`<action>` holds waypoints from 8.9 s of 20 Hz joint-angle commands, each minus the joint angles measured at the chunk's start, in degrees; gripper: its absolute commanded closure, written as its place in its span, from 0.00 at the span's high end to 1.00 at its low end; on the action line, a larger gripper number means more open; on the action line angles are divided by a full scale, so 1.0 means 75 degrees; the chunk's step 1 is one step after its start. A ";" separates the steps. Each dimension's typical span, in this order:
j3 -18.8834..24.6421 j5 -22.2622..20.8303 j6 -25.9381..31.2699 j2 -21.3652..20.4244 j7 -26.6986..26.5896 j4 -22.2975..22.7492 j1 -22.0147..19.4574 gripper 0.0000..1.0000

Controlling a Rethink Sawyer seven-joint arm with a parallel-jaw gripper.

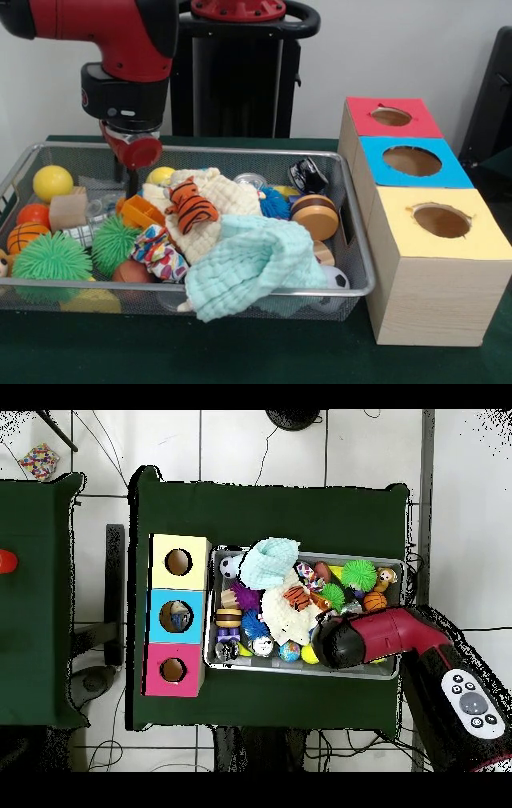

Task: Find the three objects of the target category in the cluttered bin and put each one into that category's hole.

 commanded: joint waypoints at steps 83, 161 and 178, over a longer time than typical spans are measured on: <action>0.2885 0.5731 0.1944 0.0577 -0.0103 0.1689 -0.3207 0.00; 0.4991 0.3359 -0.3986 0.4825 0.0996 0.2696 -0.3597 0.00; 0.4817 0.2175 -0.4155 0.5347 0.0958 0.2478 -0.3650 0.00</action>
